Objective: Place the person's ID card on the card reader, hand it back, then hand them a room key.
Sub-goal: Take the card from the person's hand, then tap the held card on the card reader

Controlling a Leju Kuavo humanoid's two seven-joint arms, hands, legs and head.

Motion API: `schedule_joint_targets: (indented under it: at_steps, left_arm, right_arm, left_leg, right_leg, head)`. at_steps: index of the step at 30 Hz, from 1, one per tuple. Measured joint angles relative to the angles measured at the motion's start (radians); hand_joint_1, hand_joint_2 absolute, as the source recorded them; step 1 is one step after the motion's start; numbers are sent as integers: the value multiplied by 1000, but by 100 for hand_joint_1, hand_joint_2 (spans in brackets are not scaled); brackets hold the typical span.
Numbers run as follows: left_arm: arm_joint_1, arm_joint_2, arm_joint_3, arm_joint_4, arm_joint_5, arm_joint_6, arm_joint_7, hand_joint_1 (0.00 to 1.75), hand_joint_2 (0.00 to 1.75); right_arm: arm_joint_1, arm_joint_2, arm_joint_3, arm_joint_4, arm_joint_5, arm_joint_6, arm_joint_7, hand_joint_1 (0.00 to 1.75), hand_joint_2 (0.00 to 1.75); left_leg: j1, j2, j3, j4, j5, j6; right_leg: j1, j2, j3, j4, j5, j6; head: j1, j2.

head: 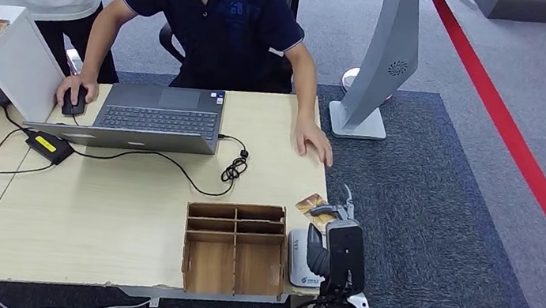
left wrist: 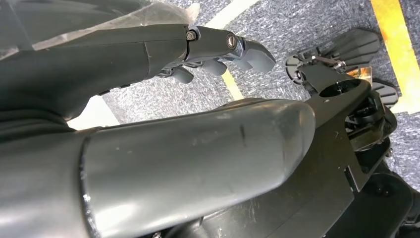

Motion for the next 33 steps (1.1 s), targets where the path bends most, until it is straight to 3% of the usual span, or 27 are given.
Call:
schedule_joint_targets:
  at_steps: [19, 33]
  left_arm:
    - [-1, 6, -15, 0, 29, 4, -3, 0, 0]
    - [-3, 11, -37, -7, 59, 16, -4, 0, 0]
  right_arm:
    - [0, 0, 2, 21, -1, -4, 0, 175, 175]
    - [1, 3, -20, 178, 32, -5, -8, 175, 175]
  left_leg:
    - [0, 0, 0, 0, 0, 0]
    - [0, 0, 0, 0, 0, 0]
  right_leg:
    - [0, 0, 0, 0, 0, 0]
    - [0, 0, 0, 0, 0, 0]
  head:
    - [0, 0]
    - [0, 0]
